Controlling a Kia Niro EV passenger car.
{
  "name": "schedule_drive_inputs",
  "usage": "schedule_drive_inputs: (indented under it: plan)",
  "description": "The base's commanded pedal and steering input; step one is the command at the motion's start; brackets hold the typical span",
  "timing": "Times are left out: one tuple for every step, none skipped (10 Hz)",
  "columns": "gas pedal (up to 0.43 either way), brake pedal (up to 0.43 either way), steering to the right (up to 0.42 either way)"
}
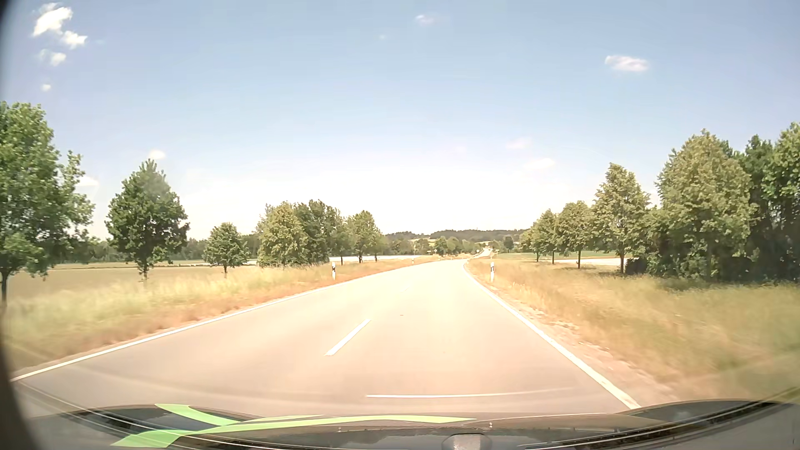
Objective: Follow the waypoints while adhering to traffic rules and regulations
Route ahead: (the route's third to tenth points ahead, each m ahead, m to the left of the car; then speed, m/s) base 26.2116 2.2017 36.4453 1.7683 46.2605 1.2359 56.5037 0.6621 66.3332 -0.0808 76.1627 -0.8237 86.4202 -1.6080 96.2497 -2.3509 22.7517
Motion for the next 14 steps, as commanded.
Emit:
schedule_drive_inputs:
  plan:
    - [0.24, 0.0, 0.007]
    - [0.209, 0.0, 0.007]
    - [0.197, 0.0, 0.007]
    - [0.197, 0.0, 0.007]
    - [0.197, 0.0, 0.007]
    - [0.209, 0.0, 0.007]
    - [0.22, 0.0, 0.007]
    - [0.228, 0.0, 0.007]
    - [0.24, 0.0, 0.007]
    - [0.248, 0.0, 0.006]
    - [0.268, 0.0, 0.006]
    - [0.268, 0.0, 0.006]
    - [0.268, 0.0, 0.006]
    - [0.268, 0.0, 0.005]
